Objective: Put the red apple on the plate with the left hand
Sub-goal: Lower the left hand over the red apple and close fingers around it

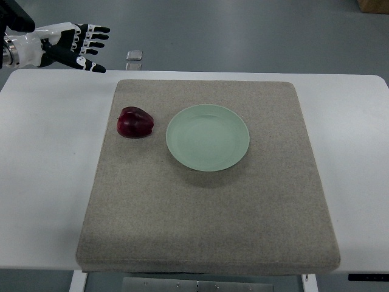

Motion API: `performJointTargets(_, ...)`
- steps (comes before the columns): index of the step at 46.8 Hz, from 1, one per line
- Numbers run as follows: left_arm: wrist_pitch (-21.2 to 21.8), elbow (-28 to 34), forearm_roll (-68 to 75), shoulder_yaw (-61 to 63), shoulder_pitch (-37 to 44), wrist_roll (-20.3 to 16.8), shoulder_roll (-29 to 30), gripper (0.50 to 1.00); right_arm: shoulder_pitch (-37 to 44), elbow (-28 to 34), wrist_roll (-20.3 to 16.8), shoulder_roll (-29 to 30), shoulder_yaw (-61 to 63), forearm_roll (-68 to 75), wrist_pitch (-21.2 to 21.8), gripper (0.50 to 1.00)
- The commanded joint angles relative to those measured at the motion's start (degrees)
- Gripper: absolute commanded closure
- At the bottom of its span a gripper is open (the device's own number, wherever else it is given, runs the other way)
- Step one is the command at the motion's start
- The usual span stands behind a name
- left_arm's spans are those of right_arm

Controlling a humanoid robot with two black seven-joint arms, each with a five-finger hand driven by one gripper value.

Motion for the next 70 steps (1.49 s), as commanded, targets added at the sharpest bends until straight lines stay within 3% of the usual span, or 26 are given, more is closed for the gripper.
performJointTargets(1, 0.0, -3.1, 5.2, 0.4, 0.0, -1.2, 1.0, 0.504, 0.0, 0.0, 0.0, 0.0, 0.0, 0.0, 0.0, 0.57)
performJointTargets(12, 0.0, -11.4, 13.7, 4.7, 0.6, -1.2, 2.6, 0.504, 0.0, 0.0, 0.0, 0.0, 0.0, 0.0, 0.0, 0.572)
performJointTargets(34, 0.0, -11.5, 28.6, 6.6, 0.4, -1.3, -1.7, 0.504, 0.0, 0.0, 0.0, 0.0, 0.0, 0.0, 0.0, 0.572)
performJointTargets(70, 0.0, -10.6, 32.2, 11.3, 0.7, -1.3, -5.6, 0.523, 0.0, 0.0, 0.0, 0.0, 0.0, 0.0, 0.0, 0.572)
